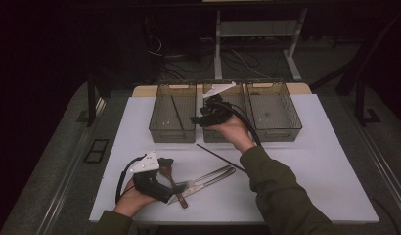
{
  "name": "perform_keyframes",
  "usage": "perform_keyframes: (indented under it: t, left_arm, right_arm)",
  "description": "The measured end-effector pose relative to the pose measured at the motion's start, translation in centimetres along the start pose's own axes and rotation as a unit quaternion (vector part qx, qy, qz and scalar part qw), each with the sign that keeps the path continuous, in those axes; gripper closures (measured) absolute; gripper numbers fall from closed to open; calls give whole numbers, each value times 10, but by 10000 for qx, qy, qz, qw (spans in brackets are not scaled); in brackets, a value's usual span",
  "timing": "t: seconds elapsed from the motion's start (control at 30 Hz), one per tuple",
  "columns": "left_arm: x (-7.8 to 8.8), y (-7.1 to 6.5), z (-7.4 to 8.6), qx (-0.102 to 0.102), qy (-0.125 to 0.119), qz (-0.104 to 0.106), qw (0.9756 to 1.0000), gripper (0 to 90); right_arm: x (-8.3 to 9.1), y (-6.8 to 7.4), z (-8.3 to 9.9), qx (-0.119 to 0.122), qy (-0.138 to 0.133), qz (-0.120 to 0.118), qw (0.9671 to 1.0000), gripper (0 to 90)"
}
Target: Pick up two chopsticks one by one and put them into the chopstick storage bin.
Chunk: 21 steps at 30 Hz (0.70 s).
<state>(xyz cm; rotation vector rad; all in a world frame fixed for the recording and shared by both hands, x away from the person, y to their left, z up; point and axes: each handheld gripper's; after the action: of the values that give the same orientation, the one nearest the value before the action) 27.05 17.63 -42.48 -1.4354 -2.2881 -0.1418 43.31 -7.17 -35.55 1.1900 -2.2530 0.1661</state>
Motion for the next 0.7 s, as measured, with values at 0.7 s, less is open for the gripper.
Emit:
perform_keyframes:
  t: [0.7]
  left_arm:
    - [0,-1,0,11,16,-37,10000,0]
  right_arm:
    - [66,-3,60,130,-150,-315,9993,530]
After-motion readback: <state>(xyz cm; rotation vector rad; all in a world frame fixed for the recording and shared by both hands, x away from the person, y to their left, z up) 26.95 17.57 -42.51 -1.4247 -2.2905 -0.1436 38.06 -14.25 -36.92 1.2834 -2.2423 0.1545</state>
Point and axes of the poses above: each handheld gripper's, and its own axes: x roughly backward along the jaws, z roughly out of its underside, y roughly to its left, and after that the axes turned 3 degrees about -y, right-handed
